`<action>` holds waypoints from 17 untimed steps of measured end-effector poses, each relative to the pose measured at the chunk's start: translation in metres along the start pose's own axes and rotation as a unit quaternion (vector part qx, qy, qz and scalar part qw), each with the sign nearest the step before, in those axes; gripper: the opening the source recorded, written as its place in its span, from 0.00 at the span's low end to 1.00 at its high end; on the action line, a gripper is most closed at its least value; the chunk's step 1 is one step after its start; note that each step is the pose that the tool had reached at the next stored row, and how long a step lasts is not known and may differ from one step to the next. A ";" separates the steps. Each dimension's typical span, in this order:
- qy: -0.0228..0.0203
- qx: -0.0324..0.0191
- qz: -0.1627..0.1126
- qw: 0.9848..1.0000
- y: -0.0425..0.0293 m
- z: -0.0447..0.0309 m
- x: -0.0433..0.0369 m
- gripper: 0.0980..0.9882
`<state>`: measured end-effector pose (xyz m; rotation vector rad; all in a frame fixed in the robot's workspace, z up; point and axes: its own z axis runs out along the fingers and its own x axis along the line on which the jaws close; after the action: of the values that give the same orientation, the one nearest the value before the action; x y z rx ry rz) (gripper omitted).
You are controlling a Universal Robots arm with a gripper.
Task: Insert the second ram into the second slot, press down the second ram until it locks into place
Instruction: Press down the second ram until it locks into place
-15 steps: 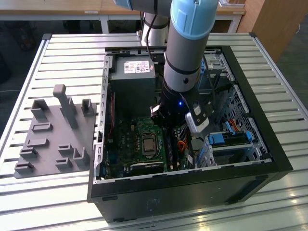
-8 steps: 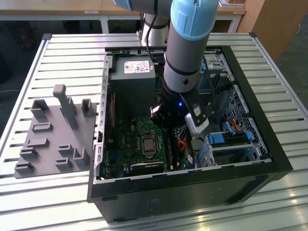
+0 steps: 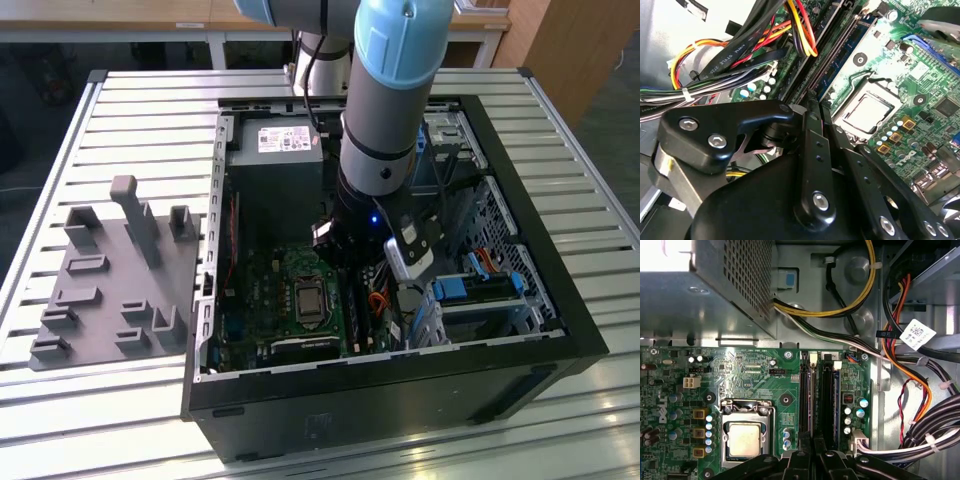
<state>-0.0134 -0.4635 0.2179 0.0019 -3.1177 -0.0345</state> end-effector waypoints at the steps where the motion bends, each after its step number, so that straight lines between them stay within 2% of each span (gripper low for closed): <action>1: 0.000 0.000 0.000 1.000 0.0000 0.0001 0.0000 0.04; 17: 0.000 0.000 0.007 1.000 0.0000 0.0015 -0.0020 0.04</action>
<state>-0.0114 -0.4635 0.2164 -0.0214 -3.1179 -0.0356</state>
